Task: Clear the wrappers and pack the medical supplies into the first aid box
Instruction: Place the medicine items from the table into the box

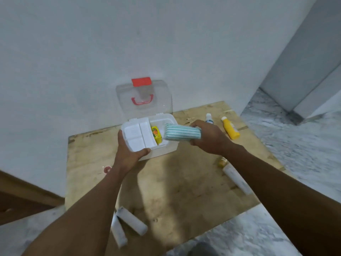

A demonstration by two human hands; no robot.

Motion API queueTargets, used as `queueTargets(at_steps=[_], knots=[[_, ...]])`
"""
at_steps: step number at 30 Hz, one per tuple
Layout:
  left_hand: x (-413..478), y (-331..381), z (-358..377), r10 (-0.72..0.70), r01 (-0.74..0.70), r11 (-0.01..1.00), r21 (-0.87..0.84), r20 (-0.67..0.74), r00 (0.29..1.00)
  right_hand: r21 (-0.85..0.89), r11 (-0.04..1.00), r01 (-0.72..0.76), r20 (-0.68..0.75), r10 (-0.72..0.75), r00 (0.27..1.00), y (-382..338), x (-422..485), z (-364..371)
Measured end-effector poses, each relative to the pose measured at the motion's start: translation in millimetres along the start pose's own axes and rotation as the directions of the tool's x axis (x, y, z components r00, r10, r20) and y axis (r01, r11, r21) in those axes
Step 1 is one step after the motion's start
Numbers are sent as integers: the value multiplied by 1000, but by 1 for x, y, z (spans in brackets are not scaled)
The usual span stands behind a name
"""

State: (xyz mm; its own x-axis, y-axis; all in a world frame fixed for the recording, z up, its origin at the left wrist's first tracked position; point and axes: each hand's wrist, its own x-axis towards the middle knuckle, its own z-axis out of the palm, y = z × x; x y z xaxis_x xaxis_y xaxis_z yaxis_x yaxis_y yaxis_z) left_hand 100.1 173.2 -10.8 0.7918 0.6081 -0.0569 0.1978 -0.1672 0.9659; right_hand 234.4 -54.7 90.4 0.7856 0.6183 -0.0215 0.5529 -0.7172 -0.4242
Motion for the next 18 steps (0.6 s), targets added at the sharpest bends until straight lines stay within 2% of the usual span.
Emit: queueTargets(at_steps=[4,6,13,18], knots=[[2,2,-1,26,-26,1000,-16,13,1000,-108,991,-78,19,80,997,-9,28,2],[3,1,-1,52,-52,998,-19,18,998,-183,981,-64,49,74,996,-11,42,5],[6,-1,-1,57,-57,998,-5,15,998,-420,897,137,181,-65,981,-29,89,22],[8,-3,-2,37,-37,999,6,13,999,-387,890,240,365,-91,926,-45,111,41]])
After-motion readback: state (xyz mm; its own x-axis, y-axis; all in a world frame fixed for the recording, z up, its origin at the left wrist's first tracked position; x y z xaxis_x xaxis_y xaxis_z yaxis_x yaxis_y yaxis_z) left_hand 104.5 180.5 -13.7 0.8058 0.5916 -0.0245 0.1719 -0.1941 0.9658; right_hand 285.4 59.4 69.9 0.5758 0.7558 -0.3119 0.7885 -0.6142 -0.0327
